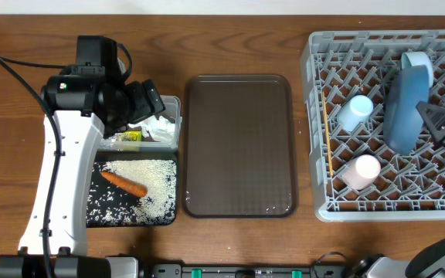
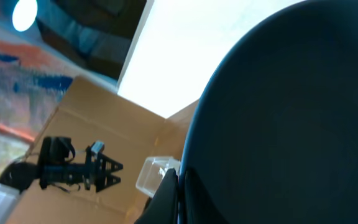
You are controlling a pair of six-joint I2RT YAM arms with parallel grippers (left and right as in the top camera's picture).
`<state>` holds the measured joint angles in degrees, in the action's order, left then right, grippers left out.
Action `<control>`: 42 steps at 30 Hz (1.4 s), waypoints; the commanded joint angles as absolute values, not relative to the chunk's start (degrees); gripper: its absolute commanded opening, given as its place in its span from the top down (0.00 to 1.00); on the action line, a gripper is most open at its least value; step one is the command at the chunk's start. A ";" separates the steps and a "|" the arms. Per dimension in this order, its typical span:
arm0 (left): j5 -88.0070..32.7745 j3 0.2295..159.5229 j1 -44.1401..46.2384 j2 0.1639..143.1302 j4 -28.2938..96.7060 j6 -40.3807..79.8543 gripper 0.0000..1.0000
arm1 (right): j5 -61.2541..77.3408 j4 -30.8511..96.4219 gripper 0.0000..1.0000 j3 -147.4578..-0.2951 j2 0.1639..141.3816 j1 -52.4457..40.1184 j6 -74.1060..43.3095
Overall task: Sort waste into correct bins and load items into the dishwasher rack
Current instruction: 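Lower the blue plate into the rack's right side and release it, then withdraw the right gripper upward from the plate in the rack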
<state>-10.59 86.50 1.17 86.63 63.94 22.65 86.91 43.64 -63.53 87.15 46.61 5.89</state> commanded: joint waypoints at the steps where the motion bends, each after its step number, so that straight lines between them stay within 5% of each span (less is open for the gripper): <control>1: -10.92 87.88 0.93 85.82 64.03 22.74 0.05 | 82.04 45.84 0.99 -62.96 87.66 49.78 5.63; 7: -10.92 87.88 0.93 85.82 64.03 22.72 0.05 | 74.06 50.26 0.99 -62.96 87.66 55.35 3.42; 22: -10.92 87.88 0.93 85.82 64.03 22.74 0.05 | 47.51 51.72 0.77 -62.98 87.64 65.89 -14.66; 29: -10.92 87.88 0.93 85.82 64.03 22.74 0.05 | 37.12 50.15 0.56 -63.00 87.64 66.08 -23.24; 35: -10.92 87.88 0.93 85.82 64.03 22.72 0.05 | 37.65 47.07 0.49 -65.01 87.29 66.04 -26.74; 42: -10.92 87.88 0.93 85.82 64.03 22.74 0.05 | 56.58 45.43 0.46 -66.46 85.27 60.58 -17.39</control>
<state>-10.59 86.50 1.17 86.63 63.94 22.65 45.60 45.58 -64.95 87.18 64.12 -22.59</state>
